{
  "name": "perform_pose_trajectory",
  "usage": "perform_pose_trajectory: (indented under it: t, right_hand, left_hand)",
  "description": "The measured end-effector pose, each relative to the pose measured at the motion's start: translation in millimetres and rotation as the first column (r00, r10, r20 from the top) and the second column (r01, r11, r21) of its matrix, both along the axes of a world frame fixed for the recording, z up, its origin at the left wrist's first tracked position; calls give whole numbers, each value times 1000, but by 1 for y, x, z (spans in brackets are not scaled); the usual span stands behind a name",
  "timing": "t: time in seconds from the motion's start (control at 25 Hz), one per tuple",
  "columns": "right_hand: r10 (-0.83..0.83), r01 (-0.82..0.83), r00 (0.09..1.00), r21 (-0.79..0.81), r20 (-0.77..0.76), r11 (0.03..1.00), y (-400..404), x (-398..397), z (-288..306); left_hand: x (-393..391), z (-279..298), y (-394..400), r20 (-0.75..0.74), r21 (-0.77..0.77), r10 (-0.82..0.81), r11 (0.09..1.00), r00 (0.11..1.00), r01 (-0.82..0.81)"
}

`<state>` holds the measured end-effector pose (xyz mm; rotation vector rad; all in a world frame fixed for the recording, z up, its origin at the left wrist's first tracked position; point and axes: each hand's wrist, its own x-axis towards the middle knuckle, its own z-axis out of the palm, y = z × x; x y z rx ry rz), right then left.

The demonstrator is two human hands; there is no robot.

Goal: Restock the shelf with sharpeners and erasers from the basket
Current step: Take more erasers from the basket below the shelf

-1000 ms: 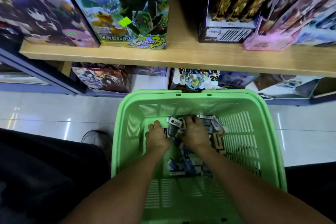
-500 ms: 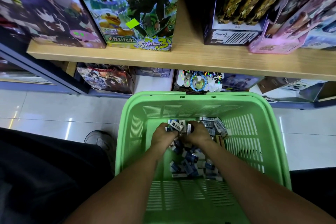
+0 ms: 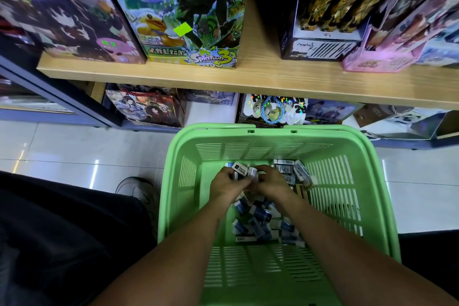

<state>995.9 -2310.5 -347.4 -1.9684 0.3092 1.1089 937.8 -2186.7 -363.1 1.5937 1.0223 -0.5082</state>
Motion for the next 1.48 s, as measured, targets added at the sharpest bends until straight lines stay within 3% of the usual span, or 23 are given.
perform_pose_trajectory:
  t: [0.08, 0.24, 0.44, 0.56, 0.84, 1.04, 1.24, 1.48]
  right_hand:
    - [-85, 93, 993, 92, -80, 991, 1, -5, 2]
    - [12, -11, 1000, 125, -7, 992, 7, -8, 5]
    - [147, -127, 988, 270, -55, 955, -3, -15, 4]
    - [47, 5, 988, 336, -144, 942, -9, -15, 2]
    - [-189, 222, 974, 332, -129, 917, -18, 0, 11]
    - [-193, 225, 972, 295, -134, 929, -26, 4, 19]
    - [-26, 67, 986, 252, -163, 965, -26, 0, 30]
    - [49, -21, 991, 212, -125, 977, -24, 15, 58]
  left_hand:
    - [-2, 2, 1, 4, -89, 57, 994, 998, -57]
    - [-2, 8, 2, -8, -159, 69, 985, 998, -69]
    - [0, 14, 3, -42, -269, 272, 924, 962, -273]
    - [-2, 12, 2, -54, -321, 269, 907, 962, -272]
    - [-5, 13, 8, -86, -372, 254, 889, 963, -268]
    - [-5, 15, 3, -65, -415, 285, 864, 956, -285]
    - [-4, 15, 1, -32, -448, 298, 849, 954, -280]
    - [0, 27, -1, 82, -431, 241, 883, 967, -184]
